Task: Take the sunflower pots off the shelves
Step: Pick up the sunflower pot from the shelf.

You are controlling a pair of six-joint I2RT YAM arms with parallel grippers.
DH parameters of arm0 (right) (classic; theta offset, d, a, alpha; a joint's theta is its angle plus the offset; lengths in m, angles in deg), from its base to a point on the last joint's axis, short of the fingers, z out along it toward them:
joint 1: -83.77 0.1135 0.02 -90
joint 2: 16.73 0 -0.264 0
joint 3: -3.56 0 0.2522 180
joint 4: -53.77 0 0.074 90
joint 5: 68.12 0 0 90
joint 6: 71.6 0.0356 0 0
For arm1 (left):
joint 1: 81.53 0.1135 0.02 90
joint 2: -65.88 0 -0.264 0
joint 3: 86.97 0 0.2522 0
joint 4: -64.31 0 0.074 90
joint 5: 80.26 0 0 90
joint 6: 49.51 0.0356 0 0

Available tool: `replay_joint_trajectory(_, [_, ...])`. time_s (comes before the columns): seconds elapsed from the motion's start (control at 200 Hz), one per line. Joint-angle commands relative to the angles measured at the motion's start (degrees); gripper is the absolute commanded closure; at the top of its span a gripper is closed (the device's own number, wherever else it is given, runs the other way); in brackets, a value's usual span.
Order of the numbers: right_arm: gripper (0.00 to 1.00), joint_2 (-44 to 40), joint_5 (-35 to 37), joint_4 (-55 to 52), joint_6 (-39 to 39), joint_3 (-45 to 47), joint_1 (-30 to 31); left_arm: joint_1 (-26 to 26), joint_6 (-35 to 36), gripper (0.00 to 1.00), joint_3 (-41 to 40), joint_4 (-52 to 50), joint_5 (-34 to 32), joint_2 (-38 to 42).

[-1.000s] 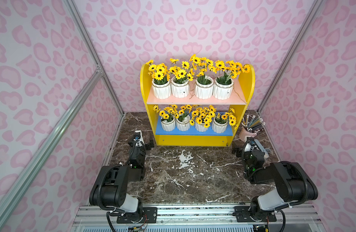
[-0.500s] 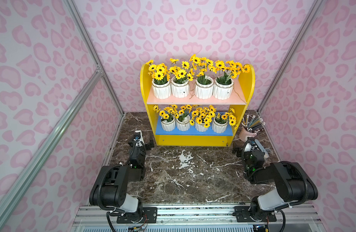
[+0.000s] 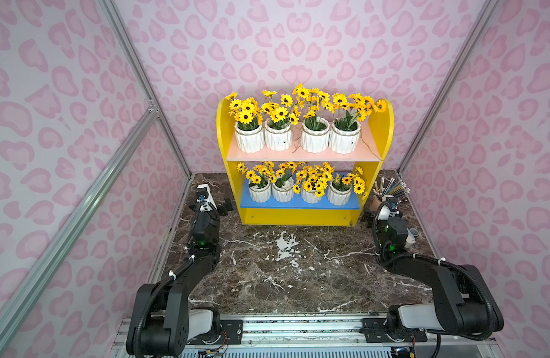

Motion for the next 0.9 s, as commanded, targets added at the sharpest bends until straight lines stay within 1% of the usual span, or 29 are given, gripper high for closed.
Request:
replay_joint_trajectory(0.0, [0.01,-3.34,3.31,-11.95,1.23,-0.95,1.27,0.09,-2.44,0.03,0.87,-8.18,1.87,3.95])
replay_joint_trajectory(0.055, [0.01,-5.89,3.52,-17.18,1.88,-2.51,2.04,0.07,-3.76,0.03,1.68,-11.82,3.63,6.63])
replay_joint_trajectory(0.095, [0.01,-7.6,4.21,-23.36,3.61,-5.15,2.36,0.05,-4.55,0.03,2.08,-14.3,4.94,8.78])
replay_joint_trajectory(0.175, [0.01,-10.37,5.82,-35.67,6.95,-11.16,3.11,-0.01,-4.9,0.03,2.77,-19.5,7.27,15.46])
replay_joint_trajectory(0.225, [0.01,-12.02,6.04,-41.94,9.51,-14.66,3.26,-0.1,-4.85,0.03,3.75,-24.15,7.66,19.79])
replay_joint_trajectory(0.265, [0.01,-13.2,5.64,-46.11,13.14,-17.03,3.31,-0.1,-5.13,0.03,4.93,-27.97,7.78,22.93])
replay_joint_trajectory(0.29, [0.01,-14.06,4.18,-47.73,14.37,-18.16,2.99,-0.11,-5.25,0.03,5.97,-30.41,7.74,24.46])
replay_joint_trajectory(0.335, [0.01,-15.53,-1.23,-49.29,16.49,-19.17,1.74,-0.11,-6.03,0.03,8.23,-35.32,7.59,26.64])
replay_joint_trajectory(0.405, [0.01,-18.03,-6.51,-49.71,23.88,-19.1,-0.6,-0.11,-9.54,0.03,11.75,-42.38,5.43,27.96])
replay_joint_trajectory(0.465, [0.01,-20.73,-10.33,-47.43,28.96,-17.02,-2.9,-0.11,-13.2,0.03,15.07,-48.08,3.35,27.75])
replay_joint_trajectory(0.49, [0.01,-21.9,-13.6,-45.67,29.47,-15.85,-4.12,-0.11,-13.93,0.03,16.28,-49.85,3.55,27.51])
replay_joint_trajectory(0.52, [0.02,-23.16,-16.04,-44.17,29.53,-14.91,-5.07,-0.11,-14.98,0.03,17.68,-52.26,4.34,27.09])
replay_joint_trajectory(0.55, [0.09,-24.41,-16.49,-44.2,29.19,-14.88,-5.42,-0.11,-16.31,0.03,19.43,-54.71,4.99,26.59])
replay_joint_trajectory(0.58, [0.13,-25.26,-15.49,-45.89,28.84,-15.91,-5.32,-0.1,-17.2,0.03,20.84,-56.8,5.47,26.06])
replay_joint_trajectory(0.615, [0.15,-25.9,-15.01,-48.29,28.17,-17.34,-5.13,-0.11,-18.35,0.03,22.66,-59.56,5.44,25.53])
replay_joint_trajectory(0.65, [0.15,-26.52,-16.18,-49.43,25.34,-18.68,-4.95,-0.1,-19.06,0.03,24.05,-61.98,4.93,25.14])
replay_joint_trajectory(0.715, [0.19,-27.64,-15.44,-53.32,23.49,-21.9,-2.79,0.0,-19.73,0.03,24.4,-61.71,6.01,24.95])
replay_joint_trajectory(0.81, [0.2,-29.0,-8.82,-58.8,20.68,-27.46,4.36,0.07,-22.19,0.03,23.63,-59.34,10.85,25.61])
replay_joint_trajectory(0.895, [0.19,-29.5,-1.72,-63.39,17.43,-33.06,12.2,0.09,-24.08,0.03,23.99,-58.14,13.07,25.96])
